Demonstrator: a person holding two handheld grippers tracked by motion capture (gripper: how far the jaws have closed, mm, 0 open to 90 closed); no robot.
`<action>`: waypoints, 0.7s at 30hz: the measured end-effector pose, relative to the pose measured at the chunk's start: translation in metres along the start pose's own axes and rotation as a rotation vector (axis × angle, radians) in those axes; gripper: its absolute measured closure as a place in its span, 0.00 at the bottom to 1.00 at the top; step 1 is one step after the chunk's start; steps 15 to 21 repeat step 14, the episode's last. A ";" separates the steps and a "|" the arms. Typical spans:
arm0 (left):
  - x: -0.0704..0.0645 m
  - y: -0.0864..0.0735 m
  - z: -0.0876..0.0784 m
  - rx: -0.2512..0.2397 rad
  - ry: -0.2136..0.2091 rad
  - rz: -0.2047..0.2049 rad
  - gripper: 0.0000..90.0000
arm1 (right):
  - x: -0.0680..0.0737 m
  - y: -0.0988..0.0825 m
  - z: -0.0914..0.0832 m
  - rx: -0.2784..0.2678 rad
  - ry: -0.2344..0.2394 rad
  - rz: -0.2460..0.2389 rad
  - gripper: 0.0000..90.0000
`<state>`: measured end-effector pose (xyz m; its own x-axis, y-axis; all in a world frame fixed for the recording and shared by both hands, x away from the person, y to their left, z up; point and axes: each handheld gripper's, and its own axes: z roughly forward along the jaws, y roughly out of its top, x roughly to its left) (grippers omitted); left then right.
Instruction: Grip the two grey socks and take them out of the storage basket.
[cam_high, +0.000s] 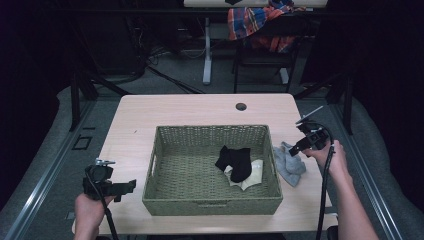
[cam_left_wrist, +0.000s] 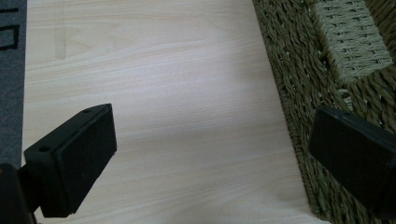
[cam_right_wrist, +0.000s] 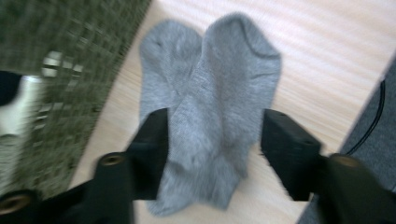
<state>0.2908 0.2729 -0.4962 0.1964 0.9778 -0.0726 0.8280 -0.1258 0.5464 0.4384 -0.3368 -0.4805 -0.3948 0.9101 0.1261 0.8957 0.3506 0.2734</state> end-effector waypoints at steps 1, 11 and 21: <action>0.000 0.000 0.000 -0.001 -0.001 0.001 0.02 | -0.001 -0.001 -0.008 0.001 0.009 -0.019 0.32; 0.000 0.000 0.000 -0.004 -0.005 0.001 0.02 | 0.005 -0.020 -0.050 -0.153 -0.012 -0.045 0.03; -0.001 0.000 -0.001 0.000 -0.009 0.008 0.02 | 0.002 -0.023 -0.052 -0.180 -0.008 -0.038 0.02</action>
